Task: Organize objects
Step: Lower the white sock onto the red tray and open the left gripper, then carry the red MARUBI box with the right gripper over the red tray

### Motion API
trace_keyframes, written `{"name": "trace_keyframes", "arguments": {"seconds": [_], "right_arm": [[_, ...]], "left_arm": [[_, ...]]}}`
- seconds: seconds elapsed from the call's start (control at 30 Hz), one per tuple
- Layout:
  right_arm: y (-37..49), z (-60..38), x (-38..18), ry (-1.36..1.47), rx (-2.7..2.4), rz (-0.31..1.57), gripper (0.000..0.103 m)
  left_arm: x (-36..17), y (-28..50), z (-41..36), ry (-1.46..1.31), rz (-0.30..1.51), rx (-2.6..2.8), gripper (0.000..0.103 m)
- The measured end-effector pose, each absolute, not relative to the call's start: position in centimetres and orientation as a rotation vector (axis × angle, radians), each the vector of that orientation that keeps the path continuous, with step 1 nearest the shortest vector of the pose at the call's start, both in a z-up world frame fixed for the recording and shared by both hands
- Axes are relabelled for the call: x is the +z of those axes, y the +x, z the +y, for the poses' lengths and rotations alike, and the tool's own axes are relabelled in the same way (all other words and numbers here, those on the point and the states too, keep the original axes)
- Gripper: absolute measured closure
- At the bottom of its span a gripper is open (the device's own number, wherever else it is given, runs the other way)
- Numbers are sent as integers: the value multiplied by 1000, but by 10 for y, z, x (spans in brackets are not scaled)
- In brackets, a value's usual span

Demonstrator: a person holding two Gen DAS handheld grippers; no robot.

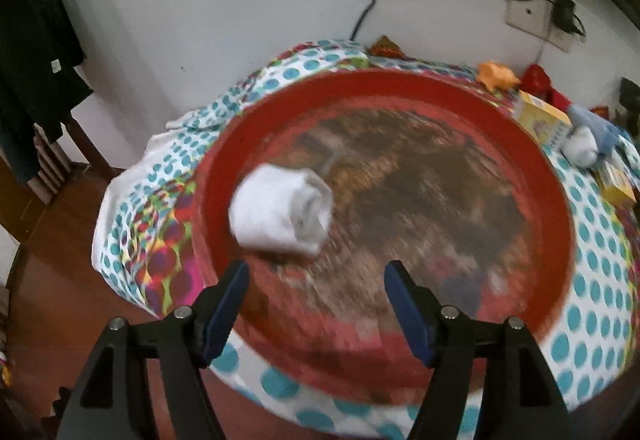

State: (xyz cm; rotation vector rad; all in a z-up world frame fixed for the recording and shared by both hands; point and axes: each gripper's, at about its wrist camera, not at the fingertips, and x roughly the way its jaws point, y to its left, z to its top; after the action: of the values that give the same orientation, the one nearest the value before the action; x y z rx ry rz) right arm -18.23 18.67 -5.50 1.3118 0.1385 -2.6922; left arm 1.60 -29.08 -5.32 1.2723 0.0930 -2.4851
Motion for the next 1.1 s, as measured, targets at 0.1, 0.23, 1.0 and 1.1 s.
{"name": "trace_keyframes", "arguments": {"seconds": [0.1, 0.23, 1.0, 1.1], "right_arm": [[-182, 186, -55, 1312, -2693, 142, 69], [-182, 188, -55, 1302, -2694, 179, 76], [-137, 174, -23, 1259, -2777, 131, 76], [-123, 148, -10, 1216, -2726, 205, 76]], "left_arm": [[-51, 31, -280, 1250, 78, -2516, 31], [-47, 42, -267, 1207, 48, -2534, 31], [-34, 67, -288, 1155, 69, -2517, 31], [-32, 69, -292, 1146, 63, -2511, 31]]}}
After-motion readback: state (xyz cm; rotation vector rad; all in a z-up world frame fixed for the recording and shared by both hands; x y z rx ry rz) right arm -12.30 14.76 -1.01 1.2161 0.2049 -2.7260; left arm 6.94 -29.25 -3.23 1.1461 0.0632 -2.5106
